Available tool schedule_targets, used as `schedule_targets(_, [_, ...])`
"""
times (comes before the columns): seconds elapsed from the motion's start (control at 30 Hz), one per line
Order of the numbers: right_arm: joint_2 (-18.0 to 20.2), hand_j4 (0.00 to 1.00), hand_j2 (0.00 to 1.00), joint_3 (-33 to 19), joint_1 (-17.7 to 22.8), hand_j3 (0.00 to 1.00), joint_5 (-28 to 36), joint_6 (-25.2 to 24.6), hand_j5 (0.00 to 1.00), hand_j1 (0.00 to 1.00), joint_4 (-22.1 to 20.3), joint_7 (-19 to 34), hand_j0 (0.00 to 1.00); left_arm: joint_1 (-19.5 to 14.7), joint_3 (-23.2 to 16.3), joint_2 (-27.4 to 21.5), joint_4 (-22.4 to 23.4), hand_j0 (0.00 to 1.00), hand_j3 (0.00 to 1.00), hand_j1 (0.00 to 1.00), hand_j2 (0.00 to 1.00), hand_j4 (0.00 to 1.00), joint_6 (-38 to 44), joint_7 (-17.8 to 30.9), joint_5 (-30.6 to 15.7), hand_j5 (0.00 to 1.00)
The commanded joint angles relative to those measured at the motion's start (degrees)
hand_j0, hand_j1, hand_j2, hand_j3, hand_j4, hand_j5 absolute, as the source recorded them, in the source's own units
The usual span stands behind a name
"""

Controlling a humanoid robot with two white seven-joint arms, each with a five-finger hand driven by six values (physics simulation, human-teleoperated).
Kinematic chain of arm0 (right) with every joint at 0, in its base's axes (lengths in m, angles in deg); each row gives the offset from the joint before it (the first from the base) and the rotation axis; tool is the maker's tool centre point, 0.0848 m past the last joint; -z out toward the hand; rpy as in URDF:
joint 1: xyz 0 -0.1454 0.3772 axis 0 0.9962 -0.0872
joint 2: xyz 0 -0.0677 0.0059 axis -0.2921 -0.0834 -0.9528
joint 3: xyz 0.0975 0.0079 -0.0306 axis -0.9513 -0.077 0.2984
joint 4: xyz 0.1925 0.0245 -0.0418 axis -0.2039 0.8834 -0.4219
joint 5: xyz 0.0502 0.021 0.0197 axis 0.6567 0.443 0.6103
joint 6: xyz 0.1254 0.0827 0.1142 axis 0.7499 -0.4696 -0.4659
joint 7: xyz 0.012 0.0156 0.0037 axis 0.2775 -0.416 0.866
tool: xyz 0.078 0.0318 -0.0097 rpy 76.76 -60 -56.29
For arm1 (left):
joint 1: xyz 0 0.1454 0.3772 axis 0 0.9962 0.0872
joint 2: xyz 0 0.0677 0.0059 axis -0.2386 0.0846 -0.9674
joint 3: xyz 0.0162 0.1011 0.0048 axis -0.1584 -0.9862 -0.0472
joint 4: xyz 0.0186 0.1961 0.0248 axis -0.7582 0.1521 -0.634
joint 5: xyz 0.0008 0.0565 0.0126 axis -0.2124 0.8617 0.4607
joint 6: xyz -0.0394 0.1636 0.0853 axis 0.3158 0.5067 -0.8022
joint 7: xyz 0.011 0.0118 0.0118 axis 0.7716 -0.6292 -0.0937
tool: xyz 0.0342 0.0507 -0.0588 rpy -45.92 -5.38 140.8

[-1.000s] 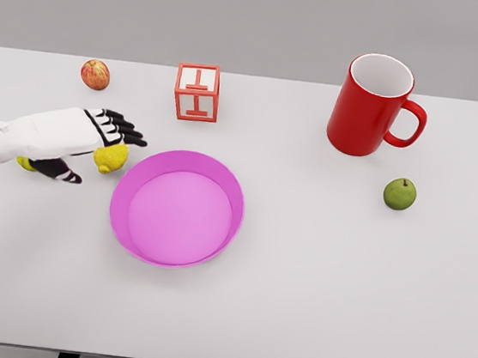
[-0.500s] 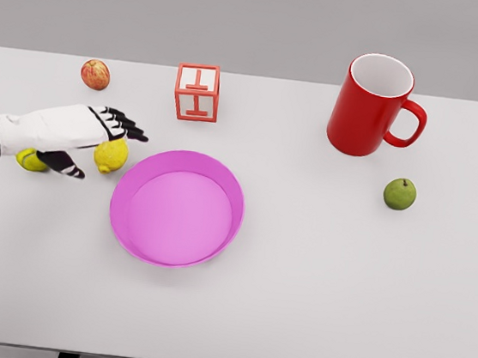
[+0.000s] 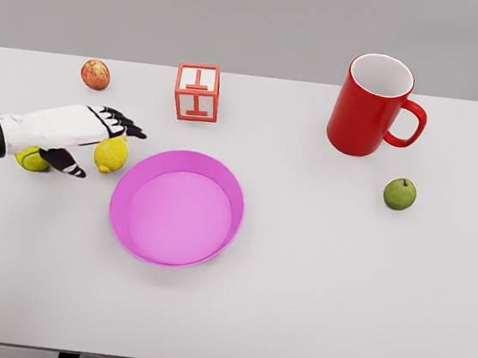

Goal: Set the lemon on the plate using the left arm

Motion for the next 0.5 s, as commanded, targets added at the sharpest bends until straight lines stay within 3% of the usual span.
schedule_targets(0.0, [-0.01,1.0,1.0,0.01,0.0,1.0,-0.02,0.0,1.0,1.0,-0.05,0.01,1.0,0.0,0.02,-0.01,0.36,1.0,1.0,1.0,1.0,1.0,0.18,-0.03,1.06,1.0])
schedule_targets(0.47, [-0.01,1.0,1.0,0.01,0.0,1.0,0.07,0.0,1.0,1.0,0.04,0.01,1.0,-0.88,0.2,0.78,2.74,1.0,1.0,1.0,1.0,1.0,0.18,-0.03,-0.26,1.0])
